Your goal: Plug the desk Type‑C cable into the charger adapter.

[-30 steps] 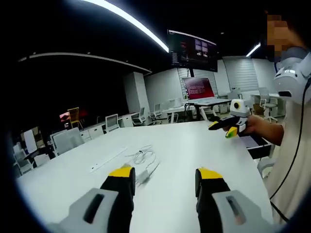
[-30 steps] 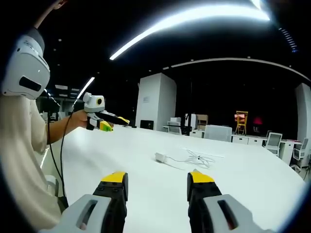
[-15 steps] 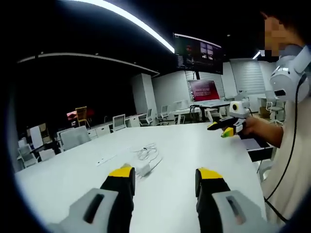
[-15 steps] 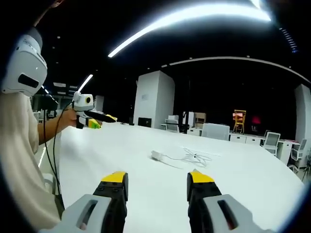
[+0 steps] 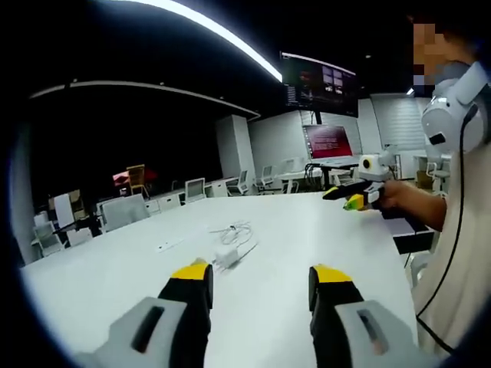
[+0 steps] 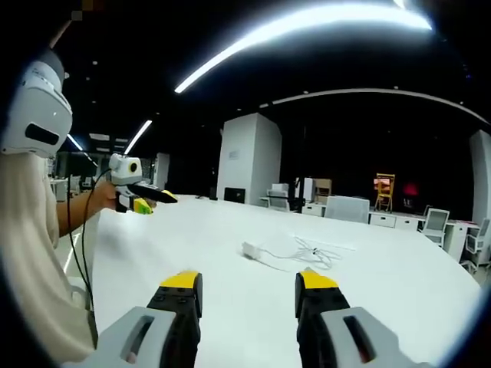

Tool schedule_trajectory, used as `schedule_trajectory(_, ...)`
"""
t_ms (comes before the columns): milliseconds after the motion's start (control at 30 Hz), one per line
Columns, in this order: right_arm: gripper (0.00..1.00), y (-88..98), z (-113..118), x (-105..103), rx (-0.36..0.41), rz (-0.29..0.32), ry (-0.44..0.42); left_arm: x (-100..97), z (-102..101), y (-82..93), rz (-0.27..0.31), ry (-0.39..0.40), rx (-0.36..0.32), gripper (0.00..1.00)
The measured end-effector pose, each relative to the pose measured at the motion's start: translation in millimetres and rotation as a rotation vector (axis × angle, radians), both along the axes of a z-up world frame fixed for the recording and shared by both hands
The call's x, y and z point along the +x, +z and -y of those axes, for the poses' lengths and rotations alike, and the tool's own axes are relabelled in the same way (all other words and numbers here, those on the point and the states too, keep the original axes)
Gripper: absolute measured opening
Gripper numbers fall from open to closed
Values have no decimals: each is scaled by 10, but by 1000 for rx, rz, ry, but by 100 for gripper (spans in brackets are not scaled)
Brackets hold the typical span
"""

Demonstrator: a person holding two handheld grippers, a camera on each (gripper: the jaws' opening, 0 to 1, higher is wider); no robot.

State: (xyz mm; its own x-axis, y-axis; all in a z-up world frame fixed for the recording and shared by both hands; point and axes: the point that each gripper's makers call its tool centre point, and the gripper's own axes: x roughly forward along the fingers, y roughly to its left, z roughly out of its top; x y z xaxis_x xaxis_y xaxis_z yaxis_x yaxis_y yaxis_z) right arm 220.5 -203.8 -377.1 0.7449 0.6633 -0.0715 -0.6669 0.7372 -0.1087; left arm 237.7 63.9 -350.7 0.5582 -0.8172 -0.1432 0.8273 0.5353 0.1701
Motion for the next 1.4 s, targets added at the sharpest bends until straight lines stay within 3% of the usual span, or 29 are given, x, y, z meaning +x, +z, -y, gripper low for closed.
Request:
schedule_trajectory(400, 50, -3, 94, -25, 29, 4, -21, -119, -33, -67, -9, 46, -66, 51)
schedule_trajectory(867, 51, -77, 110, -35, 27, -5, -15, -61, -422, -178, 21, 165, -86, 51)
schedule_trajectory(1033, 51, -102, 74, -47, 38, -13, -6, -68, -455, -164, 14, 183, -112, 51)
schedule_trajectory(1400, 51, -125, 55, -36, 45, -28, -7, -116, -446, -205, -11, 176, -89, 50)
